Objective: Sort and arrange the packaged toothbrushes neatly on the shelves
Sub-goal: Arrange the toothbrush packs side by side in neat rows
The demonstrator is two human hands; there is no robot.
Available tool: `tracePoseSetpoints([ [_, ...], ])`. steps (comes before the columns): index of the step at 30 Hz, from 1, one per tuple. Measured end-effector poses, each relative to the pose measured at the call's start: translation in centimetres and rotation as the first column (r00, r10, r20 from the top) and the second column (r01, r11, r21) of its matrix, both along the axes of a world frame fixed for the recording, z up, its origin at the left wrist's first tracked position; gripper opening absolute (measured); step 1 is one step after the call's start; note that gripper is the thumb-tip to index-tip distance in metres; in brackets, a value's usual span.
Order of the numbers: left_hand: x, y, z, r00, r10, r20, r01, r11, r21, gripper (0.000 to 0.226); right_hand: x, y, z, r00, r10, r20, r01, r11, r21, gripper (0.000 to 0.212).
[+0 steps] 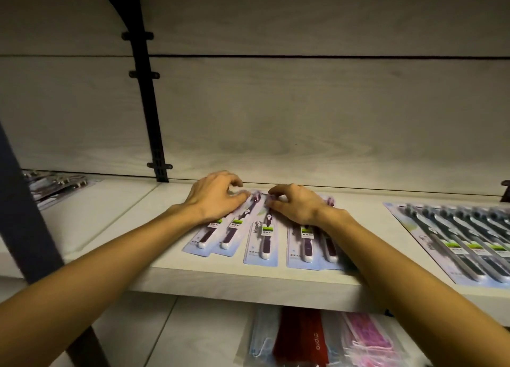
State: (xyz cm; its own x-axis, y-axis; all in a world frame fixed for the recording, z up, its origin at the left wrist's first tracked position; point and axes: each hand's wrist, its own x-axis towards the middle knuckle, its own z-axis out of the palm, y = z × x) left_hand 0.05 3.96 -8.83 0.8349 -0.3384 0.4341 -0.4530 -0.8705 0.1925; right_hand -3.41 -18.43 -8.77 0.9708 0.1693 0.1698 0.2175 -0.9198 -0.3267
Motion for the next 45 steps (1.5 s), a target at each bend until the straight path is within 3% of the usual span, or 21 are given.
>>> tracePoseSetpoints([
  [4,1.3,-1.2,-0.1,0.945,-0.195,-0.261,0.206,0.979,0.011,0.053,0.2,0.0,-0.8,1.000,-0.023,0.000,0.023,0.999,0.049,0.055],
  [6,1.7,-2.1,-0.7,0.919,-0.241,-0.311,0.235,0.970,-0.058,0.048,0.3,0.0,-0.8,1.000,-0.014,0.000,0.013,1.000,0.028,0.045],
  [10,2.8,-3.2,-1.7,0.918,-0.245,-0.312,0.165,0.952,-0.259,0.032,0.1,-0.1,-0.4,1.000,-0.015,-0.014,0.017,0.993,0.114,0.035],
  [16,3.0,-4.5,-3.1,0.946,-0.186,-0.266,0.060,0.906,-0.420,0.024,0.0,0.0,0.8,0.997,-0.054,0.054,0.046,0.988,0.148,0.033],
  [24,1.8,-7.3,-2.9,0.977,-0.058,-0.205,0.001,0.962,-0.271,0.025,0.3,-1.9,0.3,0.991,-0.101,-0.087,0.111,0.986,0.125,0.035],
  [31,0.8,-7.8,-2.2,0.980,0.042,-0.192,-0.088,0.968,-0.236,0.034,-0.8,-2.5,0.6,0.980,-0.197,-0.029,0.199,0.967,0.158,0.033],
  [35,-0.6,-8.3,-1.6,0.982,0.008,-0.186,-0.051,0.972,-0.228,0.042,-1.6,-2.4,0.8,0.976,-0.210,-0.055,0.216,0.959,0.182,0.029],
  [39,-2.8,-7.9,-0.1,0.977,-0.049,0.209,0.082,0.985,-0.152,0.050,-3.1,-3.1,1.3,0.978,-0.208,0.025,0.201,0.966,0.165,0.045],
  [40,-3.3,-7.6,0.4,0.965,-0.077,0.250,0.116,0.982,-0.146,0.050,-3.7,-3.4,1.5,0.976,-0.208,0.063,0.196,0.968,0.158,0.049],
  [41,-3.7,-7.2,0.8,0.971,-0.111,0.211,0.142,0.980,-0.139,0.051,-4.3,-3.7,1.5,0.975,-0.204,0.091,0.189,0.970,0.153,0.051],
  [43,-4.5,-6.3,0.9,0.982,-0.190,-0.007,0.188,0.976,-0.109,0.057,-5.4,-4.4,1.2,0.976,-0.192,0.105,0.179,0.976,0.122,0.051],
  [45,-5.7,-5.8,0.1,0.959,-0.238,-0.155,0.239,0.971,-0.011,0.067,-6.5,-4.8,0.3,0.983,-0.175,0.051,0.172,0.983,0.066,0.055],
])
